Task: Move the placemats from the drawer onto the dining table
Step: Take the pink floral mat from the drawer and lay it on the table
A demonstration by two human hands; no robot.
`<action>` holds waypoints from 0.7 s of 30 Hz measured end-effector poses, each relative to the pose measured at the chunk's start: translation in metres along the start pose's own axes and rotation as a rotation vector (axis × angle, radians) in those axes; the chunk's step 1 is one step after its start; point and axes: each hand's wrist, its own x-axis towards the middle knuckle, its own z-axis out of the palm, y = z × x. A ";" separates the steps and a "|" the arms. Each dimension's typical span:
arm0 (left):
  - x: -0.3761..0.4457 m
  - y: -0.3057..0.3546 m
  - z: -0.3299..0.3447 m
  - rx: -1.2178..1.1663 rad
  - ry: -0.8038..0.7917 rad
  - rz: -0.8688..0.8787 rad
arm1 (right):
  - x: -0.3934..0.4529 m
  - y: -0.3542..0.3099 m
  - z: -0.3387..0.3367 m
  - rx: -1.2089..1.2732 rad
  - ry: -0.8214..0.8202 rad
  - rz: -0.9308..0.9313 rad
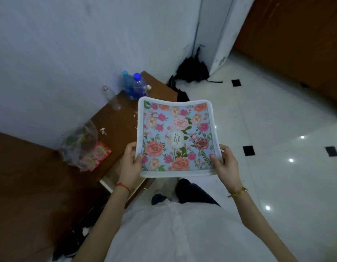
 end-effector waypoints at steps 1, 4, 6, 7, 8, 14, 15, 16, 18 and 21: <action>0.005 0.007 0.011 0.011 -0.048 0.014 | -0.005 0.003 -0.011 0.011 0.040 0.011; 0.019 0.030 0.054 0.090 -0.195 0.067 | -0.021 0.019 -0.048 0.066 0.192 0.065; 0.027 0.039 0.073 0.118 -0.235 0.079 | -0.027 0.026 -0.061 0.094 0.238 0.095; 0.032 0.044 0.090 0.136 -0.269 0.095 | -0.031 0.031 -0.072 0.103 0.276 0.115; 0.036 0.050 0.111 0.171 -0.314 0.118 | -0.035 0.037 -0.086 0.116 0.326 0.136; 0.038 0.097 0.253 0.211 -0.555 0.223 | -0.050 0.074 -0.193 0.105 0.543 0.216; 0.035 0.105 0.280 0.210 -0.588 0.240 | -0.051 0.079 -0.215 0.104 0.576 0.225; 0.031 0.114 0.307 0.212 -0.619 0.260 | -0.052 0.085 -0.237 0.106 0.609 0.232; 0.023 0.131 0.364 0.213 -0.680 0.292 | -0.055 0.099 -0.282 0.111 0.680 0.245; 0.017 0.151 0.432 0.230 -0.759 0.323 | -0.056 0.115 -0.329 0.118 0.758 0.282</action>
